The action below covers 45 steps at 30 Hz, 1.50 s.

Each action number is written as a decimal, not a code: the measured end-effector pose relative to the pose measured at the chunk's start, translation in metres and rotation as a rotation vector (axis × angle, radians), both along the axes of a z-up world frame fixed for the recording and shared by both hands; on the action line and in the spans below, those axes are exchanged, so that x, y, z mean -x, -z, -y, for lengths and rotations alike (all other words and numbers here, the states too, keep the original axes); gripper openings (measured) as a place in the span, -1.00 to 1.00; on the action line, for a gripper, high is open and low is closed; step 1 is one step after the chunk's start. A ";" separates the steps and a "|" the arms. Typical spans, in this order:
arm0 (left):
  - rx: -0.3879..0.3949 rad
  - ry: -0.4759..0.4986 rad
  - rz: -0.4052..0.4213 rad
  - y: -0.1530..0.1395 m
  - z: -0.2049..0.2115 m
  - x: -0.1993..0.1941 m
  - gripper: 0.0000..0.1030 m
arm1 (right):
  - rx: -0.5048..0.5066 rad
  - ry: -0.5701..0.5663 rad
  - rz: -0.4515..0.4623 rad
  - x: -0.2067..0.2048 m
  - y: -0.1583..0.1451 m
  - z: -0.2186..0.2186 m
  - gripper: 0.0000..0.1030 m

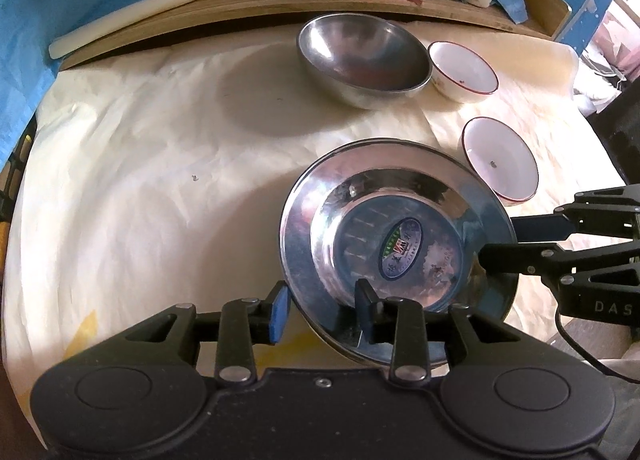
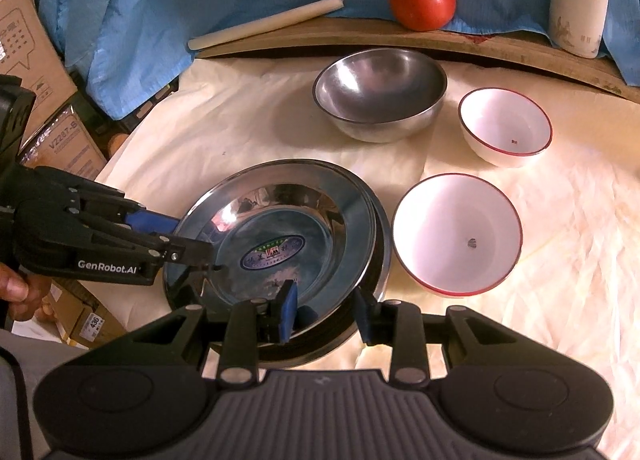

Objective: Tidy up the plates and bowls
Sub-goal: 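Carry the logo plate onto the stack with the left gripper while the right holds the stack, then open the right gripper and move both grippers toward the steel bowl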

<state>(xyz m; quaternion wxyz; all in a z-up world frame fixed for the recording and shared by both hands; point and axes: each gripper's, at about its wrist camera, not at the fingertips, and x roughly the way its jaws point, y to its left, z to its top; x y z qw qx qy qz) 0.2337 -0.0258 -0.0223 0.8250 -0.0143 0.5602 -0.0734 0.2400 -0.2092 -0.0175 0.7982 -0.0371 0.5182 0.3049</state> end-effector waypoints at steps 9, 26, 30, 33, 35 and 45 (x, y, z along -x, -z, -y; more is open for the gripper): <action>0.010 -0.003 -0.004 0.001 -0.001 -0.002 -0.24 | 0.002 0.021 -0.007 0.000 0.001 0.000 -0.13; 0.085 -0.127 0.090 -0.015 -0.025 -0.003 0.60 | -0.072 0.140 0.109 0.008 -0.020 0.026 0.71; 0.124 -0.143 0.127 -0.020 -0.028 -0.007 0.79 | -0.111 0.215 0.159 0.011 -0.029 0.040 0.99; 0.146 -0.141 0.158 -0.023 -0.027 -0.009 0.90 | -0.116 0.283 0.179 0.015 -0.032 0.051 0.99; 0.156 -0.130 0.171 -0.024 -0.025 -0.012 0.91 | -0.110 0.323 0.177 0.016 -0.031 0.057 0.99; 0.185 -0.017 0.187 -0.022 -0.010 -0.032 0.97 | -0.063 0.520 0.157 0.038 -0.024 0.079 1.00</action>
